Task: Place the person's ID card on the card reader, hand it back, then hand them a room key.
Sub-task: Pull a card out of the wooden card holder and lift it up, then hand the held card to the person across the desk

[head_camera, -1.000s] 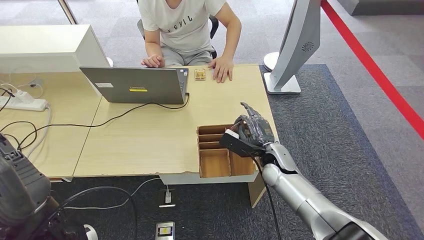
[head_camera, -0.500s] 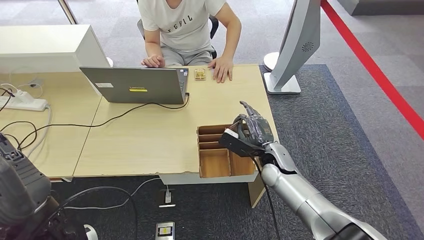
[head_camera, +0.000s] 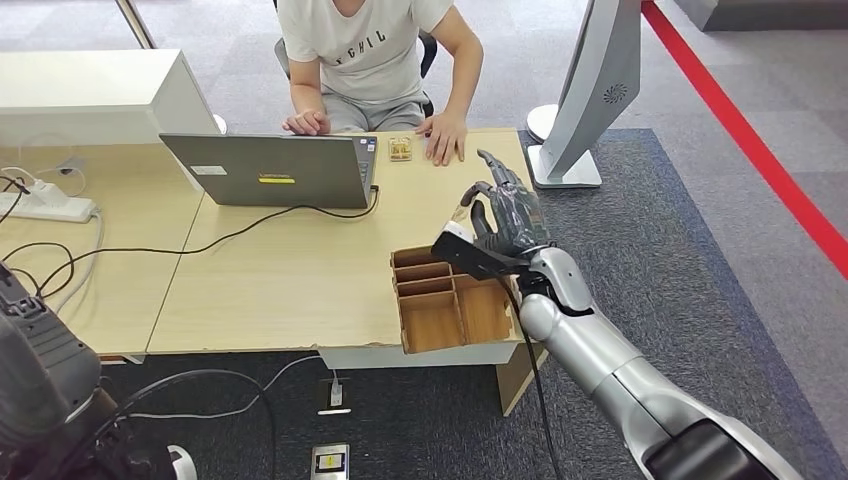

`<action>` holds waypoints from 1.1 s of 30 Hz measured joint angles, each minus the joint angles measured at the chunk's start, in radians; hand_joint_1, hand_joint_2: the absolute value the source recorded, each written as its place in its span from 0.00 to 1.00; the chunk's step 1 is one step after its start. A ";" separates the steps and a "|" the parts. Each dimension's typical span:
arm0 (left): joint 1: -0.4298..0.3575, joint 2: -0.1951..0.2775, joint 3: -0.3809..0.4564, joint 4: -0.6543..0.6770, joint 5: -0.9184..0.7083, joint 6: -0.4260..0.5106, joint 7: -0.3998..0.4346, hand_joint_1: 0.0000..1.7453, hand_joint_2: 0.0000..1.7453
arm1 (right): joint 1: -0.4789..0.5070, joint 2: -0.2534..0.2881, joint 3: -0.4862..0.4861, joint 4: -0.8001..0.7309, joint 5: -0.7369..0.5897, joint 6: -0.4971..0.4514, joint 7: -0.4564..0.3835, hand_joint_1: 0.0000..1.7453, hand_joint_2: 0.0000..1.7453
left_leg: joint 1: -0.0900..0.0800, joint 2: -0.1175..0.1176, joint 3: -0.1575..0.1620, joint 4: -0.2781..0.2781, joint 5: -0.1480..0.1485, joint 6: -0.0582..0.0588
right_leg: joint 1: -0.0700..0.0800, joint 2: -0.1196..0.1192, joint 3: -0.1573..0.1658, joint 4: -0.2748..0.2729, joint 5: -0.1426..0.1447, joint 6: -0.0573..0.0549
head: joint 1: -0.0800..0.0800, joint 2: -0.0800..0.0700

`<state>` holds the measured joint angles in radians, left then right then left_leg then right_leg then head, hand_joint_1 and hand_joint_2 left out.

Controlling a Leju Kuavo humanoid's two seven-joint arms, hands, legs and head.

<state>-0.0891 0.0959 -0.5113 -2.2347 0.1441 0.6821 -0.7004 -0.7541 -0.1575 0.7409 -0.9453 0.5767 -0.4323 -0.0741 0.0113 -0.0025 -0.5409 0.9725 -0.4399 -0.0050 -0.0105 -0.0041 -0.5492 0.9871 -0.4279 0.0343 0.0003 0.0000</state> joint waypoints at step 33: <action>-0.028 -0.102 0.010 0.021 0.066 -0.178 0.000 0.00 1.00 | -0.337 0.240 0.015 0.424 0.126 0.002 0.118 1.00 1.00 | 0.000 0.000 0.000 0.000 0.000 0.000 | 0.000 0.000 0.000 0.000 0.000 0.000 | 0.000 0.000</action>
<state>-0.1168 -0.0065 -0.5010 -2.2140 0.2098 0.5043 -0.7004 -1.0911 0.0828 0.7558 -0.5216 0.7031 -0.4304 0.0438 0.0114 -0.0026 -0.5412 0.9726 -0.4395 -0.0050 -0.0105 -0.0042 -0.5496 0.9873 -0.4279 0.0343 0.0002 0.0000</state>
